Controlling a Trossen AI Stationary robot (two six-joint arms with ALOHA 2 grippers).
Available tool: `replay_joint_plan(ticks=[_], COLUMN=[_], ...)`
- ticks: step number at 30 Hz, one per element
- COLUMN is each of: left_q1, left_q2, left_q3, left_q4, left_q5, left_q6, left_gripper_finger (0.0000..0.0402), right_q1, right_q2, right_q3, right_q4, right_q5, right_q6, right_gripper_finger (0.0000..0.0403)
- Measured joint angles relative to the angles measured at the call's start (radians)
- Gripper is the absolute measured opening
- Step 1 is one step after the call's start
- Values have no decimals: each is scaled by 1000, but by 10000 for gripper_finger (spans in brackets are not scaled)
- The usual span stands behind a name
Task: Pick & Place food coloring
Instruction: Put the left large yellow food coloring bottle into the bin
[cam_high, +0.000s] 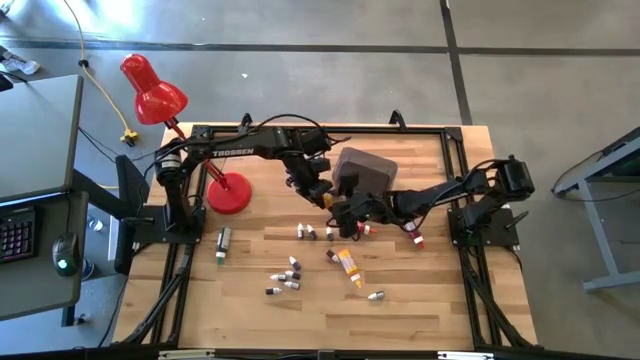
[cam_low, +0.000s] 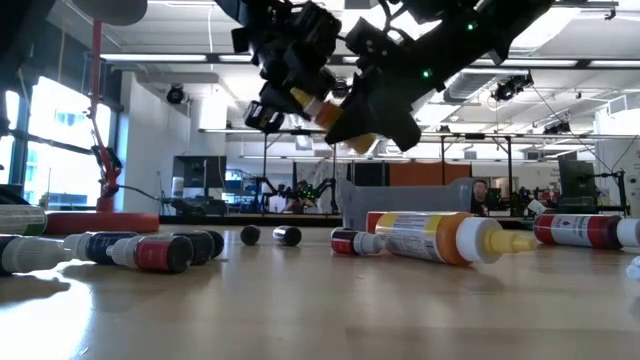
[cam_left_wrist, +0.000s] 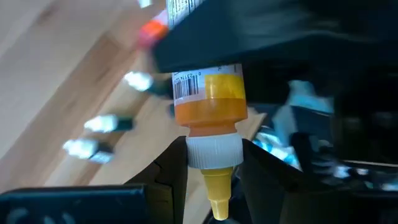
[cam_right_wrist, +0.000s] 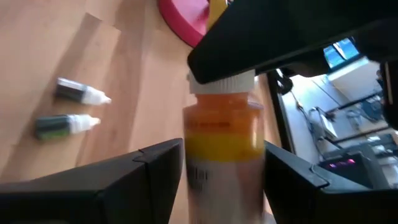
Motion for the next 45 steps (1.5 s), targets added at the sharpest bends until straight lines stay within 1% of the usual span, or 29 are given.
replay_joint_plan(ticks=[3, 9, 15, 17, 22, 25, 31, 38, 43, 45], left_q1=[0, 0, 0, -1, 0, 0, 0, -1, -1, -2], left_q2=[-1, -2, -1, -1, -2, -1, -1, -1, -1, -1], left_q3=[1, 1, 1, 1, 1, 1, 0, 0, 0, 0], left_q4=[12, -22, -24, -22, -21, -22, -10, 6, 10, 25], left_q5=[12, -51, -54, -54, -56, -56, -62, -127, -137, -175], left_q6=[-3, -4, -4, -3, -3, -4, -3, 1, 42, 83], left_gripper_finger=[111, 111, 111, 111, 111, 111, 111, 111, 111, 111], right_q1=[-7, -1, 16, 16, 15, 16, 15, 14, 15, 14], right_q2=[0, 0, -1, -1, -1, -1, -2, -4, -4, -3], right_q3=[0, 0, 0, 0, 0, 0, 1, 2, 2, 1], right_q4=[0, 6, 14, 14, 11, 10, -9, -36, -42, -48], right_q5=[1, 0, 3, 2, 1, 0, 0, 6, 13, 24], right_q6=[-3, -8, -58, -59, -55, -56, -56, -56, -56, -56], right_gripper_finger=[194, 194, 191, 180, 135, 122, 117, 115, 115, 115])
